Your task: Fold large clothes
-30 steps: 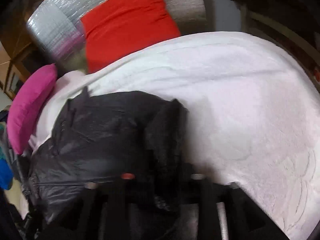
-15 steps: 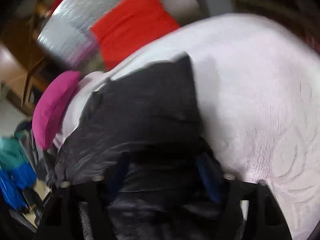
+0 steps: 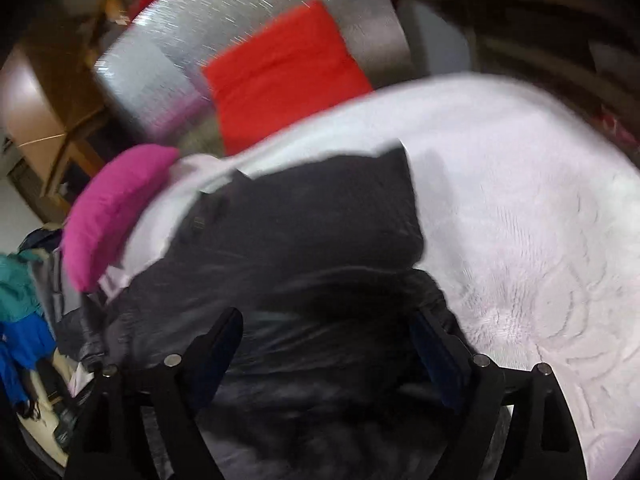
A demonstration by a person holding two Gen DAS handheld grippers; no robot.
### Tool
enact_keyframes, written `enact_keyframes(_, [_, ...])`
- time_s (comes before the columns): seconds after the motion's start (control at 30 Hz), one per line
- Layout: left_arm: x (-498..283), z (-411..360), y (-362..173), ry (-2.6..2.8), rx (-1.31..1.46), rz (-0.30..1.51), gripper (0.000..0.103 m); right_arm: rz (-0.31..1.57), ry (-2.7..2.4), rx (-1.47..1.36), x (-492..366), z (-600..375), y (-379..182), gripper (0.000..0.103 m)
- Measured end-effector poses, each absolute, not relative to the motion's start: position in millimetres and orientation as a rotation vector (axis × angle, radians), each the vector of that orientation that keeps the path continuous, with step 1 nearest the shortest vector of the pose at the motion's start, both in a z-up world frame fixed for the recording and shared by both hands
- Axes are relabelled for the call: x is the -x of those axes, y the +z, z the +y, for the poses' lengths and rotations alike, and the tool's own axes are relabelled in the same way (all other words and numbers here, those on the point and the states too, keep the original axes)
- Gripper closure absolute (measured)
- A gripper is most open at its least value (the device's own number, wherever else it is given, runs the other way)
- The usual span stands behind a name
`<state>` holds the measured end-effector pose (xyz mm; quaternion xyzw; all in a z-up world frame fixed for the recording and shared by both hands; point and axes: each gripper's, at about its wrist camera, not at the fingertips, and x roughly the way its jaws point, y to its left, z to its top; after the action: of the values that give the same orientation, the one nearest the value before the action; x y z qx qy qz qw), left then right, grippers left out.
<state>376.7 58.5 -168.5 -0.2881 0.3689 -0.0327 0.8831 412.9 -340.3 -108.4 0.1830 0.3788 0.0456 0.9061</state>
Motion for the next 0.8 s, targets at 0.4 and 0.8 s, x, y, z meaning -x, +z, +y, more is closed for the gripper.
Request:
enact_keyframes(0.4, [-243, 67, -80, -0.073, 0.408, 0.707, 0.018, 0.654, 0.231, -0.286, -235, -262, -84, 0.012])
enact_keyframes(0.8, [-107, 107, -97, 0.012, 0.486, 0.666, 0.016, 0.55, 0.298, -0.165, -150, -224, -101, 0.011])
